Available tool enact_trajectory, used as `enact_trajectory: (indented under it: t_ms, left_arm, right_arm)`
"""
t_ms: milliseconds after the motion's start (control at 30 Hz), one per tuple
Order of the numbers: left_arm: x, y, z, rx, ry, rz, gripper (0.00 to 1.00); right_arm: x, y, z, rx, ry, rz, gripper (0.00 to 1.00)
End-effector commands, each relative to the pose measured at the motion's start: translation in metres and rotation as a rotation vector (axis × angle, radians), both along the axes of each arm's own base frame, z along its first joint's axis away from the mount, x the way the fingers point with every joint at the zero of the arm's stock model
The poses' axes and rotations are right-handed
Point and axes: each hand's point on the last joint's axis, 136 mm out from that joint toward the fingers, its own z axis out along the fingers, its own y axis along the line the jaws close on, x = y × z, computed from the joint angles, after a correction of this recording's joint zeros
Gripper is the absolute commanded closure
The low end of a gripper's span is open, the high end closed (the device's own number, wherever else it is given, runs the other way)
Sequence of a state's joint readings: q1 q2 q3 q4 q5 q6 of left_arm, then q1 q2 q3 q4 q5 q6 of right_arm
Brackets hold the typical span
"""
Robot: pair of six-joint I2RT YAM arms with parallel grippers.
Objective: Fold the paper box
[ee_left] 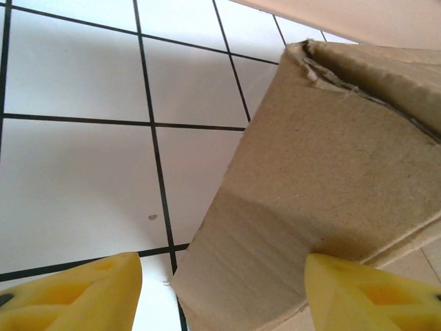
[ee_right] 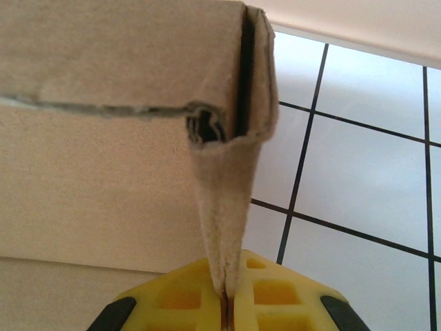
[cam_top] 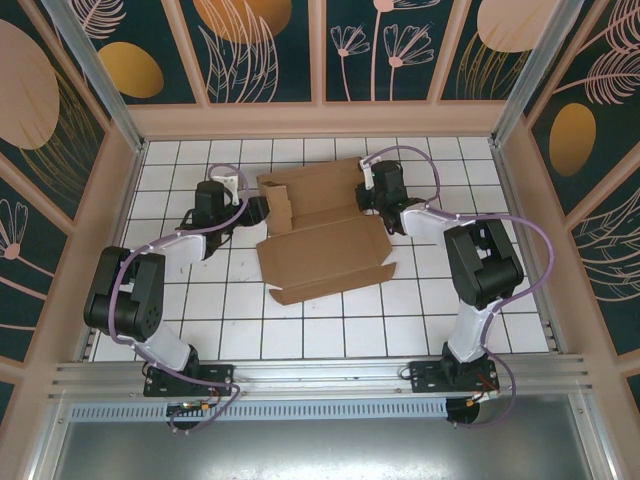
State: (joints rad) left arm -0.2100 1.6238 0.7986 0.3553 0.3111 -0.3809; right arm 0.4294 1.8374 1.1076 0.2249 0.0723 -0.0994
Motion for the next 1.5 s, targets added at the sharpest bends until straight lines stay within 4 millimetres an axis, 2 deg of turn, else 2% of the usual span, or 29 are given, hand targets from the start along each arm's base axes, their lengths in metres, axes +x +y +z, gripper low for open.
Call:
enact_trajectory:
  t_ms: [0,333,567,933,1100,1333,1467]
  left_arm:
    - [-0.006,-0.013,0.011,0.001,-0.047,-0.075,0.38]
    - [-0.019,-0.019,0.024,-0.011,-0.104,-0.128,0.47]
    - [-0.03,-0.026,0.026,-0.021,-0.131,-0.159,0.41]
    - [-0.034,-0.028,0.033,0.001,-0.179,-0.19,0.3]
    - [-0.03,-0.027,0.024,0.039,-0.166,-0.199,0.28]
    - [-0.009,-0.016,0.003,0.086,-0.115,-0.113,0.32]
    - [-0.005,-0.01,-0.002,0.098,-0.099,-0.067,0.33]
  right_arm:
    - [-0.013,0.002,-0.031,-0.06,0.106,0.011,0.91]
    - [-0.009,-0.005,-0.034,-0.071,0.119,-0.027,0.91]
    - [-0.006,-0.006,-0.033,-0.075,0.126,-0.041,0.91]
    - [0.001,-0.014,-0.028,-0.08,0.122,-0.082,0.92]
    - [0.001,-0.012,-0.032,-0.082,0.139,-0.078,0.92]
    - [-0.008,-0.007,-0.045,-0.096,0.165,-0.042,0.92]
    - [-0.011,-0.006,-0.049,-0.105,0.16,-0.039,0.92]
